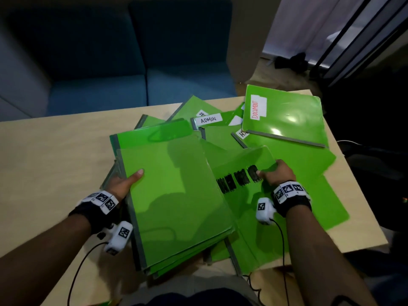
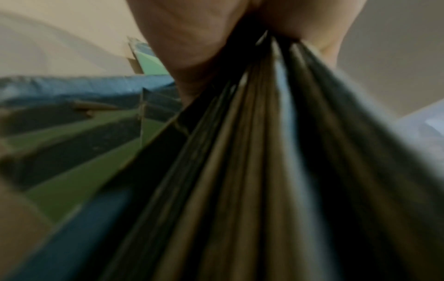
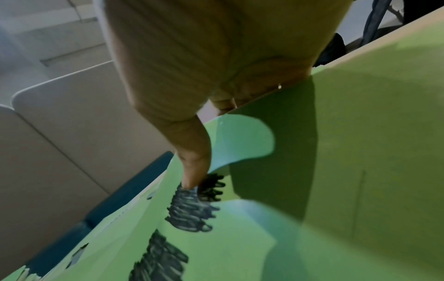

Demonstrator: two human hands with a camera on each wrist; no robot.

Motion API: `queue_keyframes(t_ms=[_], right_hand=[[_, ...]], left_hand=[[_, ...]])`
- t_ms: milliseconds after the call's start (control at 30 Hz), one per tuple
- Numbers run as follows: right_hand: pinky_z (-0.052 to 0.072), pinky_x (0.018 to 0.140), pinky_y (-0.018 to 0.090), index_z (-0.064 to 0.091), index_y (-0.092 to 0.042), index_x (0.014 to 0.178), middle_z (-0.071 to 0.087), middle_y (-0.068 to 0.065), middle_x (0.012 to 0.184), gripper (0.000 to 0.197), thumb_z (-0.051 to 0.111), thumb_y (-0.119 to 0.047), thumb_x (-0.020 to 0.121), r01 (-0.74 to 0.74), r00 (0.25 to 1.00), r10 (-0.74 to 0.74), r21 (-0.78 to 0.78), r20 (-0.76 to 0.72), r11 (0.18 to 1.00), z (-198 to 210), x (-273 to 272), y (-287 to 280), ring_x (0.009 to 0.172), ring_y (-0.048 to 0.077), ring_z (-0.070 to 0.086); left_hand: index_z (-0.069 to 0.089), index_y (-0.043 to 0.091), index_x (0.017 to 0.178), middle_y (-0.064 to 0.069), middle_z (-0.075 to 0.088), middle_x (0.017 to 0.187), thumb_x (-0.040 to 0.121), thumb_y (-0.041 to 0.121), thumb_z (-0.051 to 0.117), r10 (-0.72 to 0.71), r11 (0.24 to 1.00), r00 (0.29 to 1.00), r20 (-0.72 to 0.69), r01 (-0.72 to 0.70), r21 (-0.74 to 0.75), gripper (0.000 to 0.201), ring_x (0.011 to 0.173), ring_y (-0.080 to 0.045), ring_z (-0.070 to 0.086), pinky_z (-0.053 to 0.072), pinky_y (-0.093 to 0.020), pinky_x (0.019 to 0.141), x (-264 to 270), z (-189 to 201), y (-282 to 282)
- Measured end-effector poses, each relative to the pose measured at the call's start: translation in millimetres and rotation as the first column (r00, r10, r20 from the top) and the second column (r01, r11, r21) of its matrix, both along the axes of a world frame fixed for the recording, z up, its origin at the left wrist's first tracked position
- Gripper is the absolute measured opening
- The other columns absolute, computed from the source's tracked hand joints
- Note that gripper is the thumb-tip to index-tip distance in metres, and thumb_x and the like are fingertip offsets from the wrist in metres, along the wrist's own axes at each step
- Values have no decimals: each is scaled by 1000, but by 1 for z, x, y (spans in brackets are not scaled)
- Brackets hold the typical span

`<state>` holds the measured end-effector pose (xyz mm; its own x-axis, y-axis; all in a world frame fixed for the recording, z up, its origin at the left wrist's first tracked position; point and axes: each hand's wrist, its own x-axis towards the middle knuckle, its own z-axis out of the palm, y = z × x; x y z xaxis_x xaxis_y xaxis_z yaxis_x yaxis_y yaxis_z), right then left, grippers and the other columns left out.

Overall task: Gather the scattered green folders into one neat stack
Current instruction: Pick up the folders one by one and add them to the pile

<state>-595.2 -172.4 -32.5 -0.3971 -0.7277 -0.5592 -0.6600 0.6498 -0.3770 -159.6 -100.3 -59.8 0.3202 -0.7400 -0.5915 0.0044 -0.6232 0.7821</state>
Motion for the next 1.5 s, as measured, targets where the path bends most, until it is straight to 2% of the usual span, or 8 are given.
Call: queue_keyframes(t_ms=[267, 433, 600, 800, 1133, 1233, 1367, 1500], right_hand=[[48, 97, 47, 51, 4, 127, 54, 22, 135, 67, 79, -32, 77, 38, 993, -53, 134, 107, 990, 8, 20, -5, 116, 40, 55], [47, 99, 51, 35, -8, 146, 53, 18, 138, 80, 76, -29, 80, 9, 986, -12, 21, 166, 1000, 17, 33, -9, 117, 38, 57], [57, 60, 37, 58, -15, 112, 71, 10, 93, 41, 79, -20, 77, -21, 982, 45, -133, 184, 991, 39, 47, -15, 65, 27, 67], [49, 96, 37, 64, -6, 120, 69, 9, 114, 51, 80, -28, 77, -228, 973, 216, -216, -78, 949, 81, 72, -16, 105, 29, 64], [54, 91, 45, 69, -10, 110, 74, 9, 102, 47, 66, -40, 74, -22, 974, 158, -631, 162, 776, 151, 102, -52, 94, 26, 69], [50, 90, 32, 67, -4, 111, 70, 6, 105, 39, 66, -32, 85, -8, 936, 204, -563, 286, 827, 128, 149, -52, 97, 21, 66], [52, 91, 46, 70, -6, 99, 69, 12, 101, 44, 68, -44, 78, -111, 895, 245, -344, 373, 932, 52, 205, -31, 94, 28, 65], [42, 104, 44, 47, 6, 135, 51, 24, 138, 62, 61, -37, 92, -232, 930, 263, -144, 257, 962, 2, 246, -2, 125, 38, 51]], left_hand=[[66, 21, 108, -17, 69, 113, 61, 44, 82, 43, 999, 998, -36, -42, 15, 54, 100, -35, 68, 49, -58, 93, 5, 11, 25], [60, 11, 126, -18, 67, 119, 70, 38, 78, 47, 999, 996, -73, -46, 21, 65, 102, -32, 67, 49, -56, 95, 20, 9, 38], [67, 17, 109, -19, 69, 115, 63, 41, 79, 77, 996, 995, -68, -74, 45, 53, 101, -34, 68, 48, -57, 95, 40, 6, 49], [63, 8, 121, -21, 67, 116, 83, 28, 72, 33, 999, 999, -15, -33, 37, 45, 100, -34, 67, 50, -54, 93, 68, 14, 59], [68, 12, 109, -17, 71, 110, 42, 70, 80, -45, 976, 997, 55, 32, 215, 90, 95, -31, 69, 53, -49, 93, 99, -16, 64], [69, 12, 106, -14, 73, 103, 35, 87, 70, -157, 952, 983, 95, 124, 281, 103, 92, -31, 70, 53, -48, 92, 105, -17, 61], [55, 10, 132, -17, 60, 131, 43, 94, 58, -147, 938, 988, 46, 124, 323, 123, 114, -34, 60, 44, -50, 102, 126, -49, 61], [38, 12, 147, -18, 38, 151, 61, 94, 42, -8, 959, 997, -75, 29, 283, 119, 134, -34, 43, 30, -52, 114, 108, -12, 64]])
